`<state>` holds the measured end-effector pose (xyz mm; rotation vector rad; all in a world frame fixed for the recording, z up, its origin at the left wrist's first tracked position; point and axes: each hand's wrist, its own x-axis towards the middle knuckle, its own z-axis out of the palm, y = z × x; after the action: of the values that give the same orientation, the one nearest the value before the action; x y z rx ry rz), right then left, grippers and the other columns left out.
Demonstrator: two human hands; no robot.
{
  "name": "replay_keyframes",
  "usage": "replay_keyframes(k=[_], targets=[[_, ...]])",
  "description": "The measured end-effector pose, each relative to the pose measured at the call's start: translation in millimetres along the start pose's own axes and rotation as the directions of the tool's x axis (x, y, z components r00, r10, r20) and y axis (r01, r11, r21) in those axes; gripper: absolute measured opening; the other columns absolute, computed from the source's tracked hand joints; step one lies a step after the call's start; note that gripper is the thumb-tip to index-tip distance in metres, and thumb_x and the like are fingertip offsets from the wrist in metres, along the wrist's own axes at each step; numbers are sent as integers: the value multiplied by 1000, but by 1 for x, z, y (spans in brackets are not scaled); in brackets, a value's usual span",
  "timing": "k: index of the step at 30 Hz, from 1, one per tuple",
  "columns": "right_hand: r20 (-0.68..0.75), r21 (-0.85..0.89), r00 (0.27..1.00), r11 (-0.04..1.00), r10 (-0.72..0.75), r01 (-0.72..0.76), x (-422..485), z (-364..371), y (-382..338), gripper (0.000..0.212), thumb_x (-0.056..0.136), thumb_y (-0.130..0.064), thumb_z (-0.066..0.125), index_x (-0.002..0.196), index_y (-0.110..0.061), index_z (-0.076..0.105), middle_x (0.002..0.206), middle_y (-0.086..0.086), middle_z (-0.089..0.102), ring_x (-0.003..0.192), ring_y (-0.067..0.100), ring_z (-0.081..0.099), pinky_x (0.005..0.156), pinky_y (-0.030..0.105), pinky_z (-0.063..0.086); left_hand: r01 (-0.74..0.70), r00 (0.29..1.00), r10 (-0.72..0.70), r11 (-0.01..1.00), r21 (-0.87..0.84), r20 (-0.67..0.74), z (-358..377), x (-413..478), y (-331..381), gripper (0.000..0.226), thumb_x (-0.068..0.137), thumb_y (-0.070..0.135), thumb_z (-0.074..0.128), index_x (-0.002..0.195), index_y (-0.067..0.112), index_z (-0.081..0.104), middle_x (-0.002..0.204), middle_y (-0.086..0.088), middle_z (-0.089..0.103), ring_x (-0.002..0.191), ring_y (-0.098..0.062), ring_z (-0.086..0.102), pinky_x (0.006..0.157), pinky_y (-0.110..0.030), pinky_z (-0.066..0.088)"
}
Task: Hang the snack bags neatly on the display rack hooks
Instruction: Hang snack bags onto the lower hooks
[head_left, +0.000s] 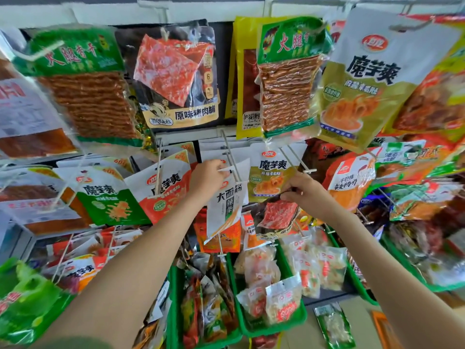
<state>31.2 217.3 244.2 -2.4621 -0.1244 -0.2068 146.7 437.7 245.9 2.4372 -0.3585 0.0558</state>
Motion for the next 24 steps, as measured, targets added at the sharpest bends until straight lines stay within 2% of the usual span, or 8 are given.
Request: replay_keyframes(k=[4, 7, 10, 12, 15, 19, 22, 24], targets=[[44, -44, 998, 998, -42, 44, 4, 0, -3, 11, 85, 0, 60, 86, -7, 68, 81, -17, 48, 82, -1, 42, 75, 11, 31, 50, 998, -48, 997, 64, -35, 0, 20, -2, 12, 91, 25, 58, 90, 17, 67, 82, 5, 63, 59, -7, 49, 46, -20, 29], [67, -71, 990, 989, -122, 127, 9, -1, -9, 11, 83, 2, 61, 81, -6, 69, 77, -19, 51, 84, -9, 44, 76, 3, 30, 75, 997, -72, 987, 139, -30, 1, 29, -4, 16, 92, 28, 56, 99, 17, 66, 96, -3, 67, 75, -17, 56, 49, -24, 33], [52, -54, 985, 985, -163, 166, 13, -7, -20, 10, 82, -1, 63, 81, -9, 69, 77, -15, 54, 84, -7, 47, 77, 7, 33, 10, 1000, -9, 986, 164, -13, -6, 22, 1, 21, 92, 19, 53, 110, 18, 63, 107, -3, 68, 93, -23, 62, 75, -29, 46], [34, -42, 982, 982, -185, 186, 14, -14, -33, 7, 82, -4, 65, 82, -11, 69, 77, -8, 56, 83, -3, 47, 73, 11, 34, -44, 998, 38, 987, 156, 41, -19, 11, 8, 24, 93, 18, 51, 115, 21, 60, 106, -3, 68, 88, -22, 63, 86, -39, 49], [-1, -55, 969, 968, -247, 246, 17, -29, -65, 4, 82, -9, 67, 83, -13, 68, 75, -7, 55, 80, -6, 45, 70, 9, 34, -88, 976, 61, 989, 121, 209, -58, -11, 31, 25, 95, 33, 49, 112, 21, 61, 104, 2, 67, 85, -17, 63, 79, -34, 53], [-74, -80, 947, 948, -314, 308, 34, -48, -118, 2, 83, -12, 66, 84, -11, 68, 77, -12, 54, 76, -1, 45, 70, 5, 32, -85, 889, 131, 989, -124, 438, -122, -43, 69, 32, 87, 56, 47, 96, 29, 62, 83, 23, 59, 77, 5, 55, 66, -10, 44], [-141, -105, 924, 934, -354, 342, 52, -55, -154, 7, 84, -13, 64, 86, -8, 69, 79, -6, 56, 75, 4, 46, 68, 4, 33, -249, 904, 238, 968, -15, 355, -147, -50, 76, 25, 83, 49, 59, 77, 25, 62, 66, 15, 49, 66, -6, 50, 52, -20, 30], [-175, -108, 912, 928, -370, 355, 64, -58, -172, 9, 84, -14, 64, 86, -8, 69, 83, 2, 60, 79, 9, 48, 65, 10, 33, -258, 947, 246, 966, 33, 208, -157, -49, 74, 24, 85, 42, 62, 91, 19, 68, 69, 9, 51, 68, -14, 52, 50, -22, 27]])
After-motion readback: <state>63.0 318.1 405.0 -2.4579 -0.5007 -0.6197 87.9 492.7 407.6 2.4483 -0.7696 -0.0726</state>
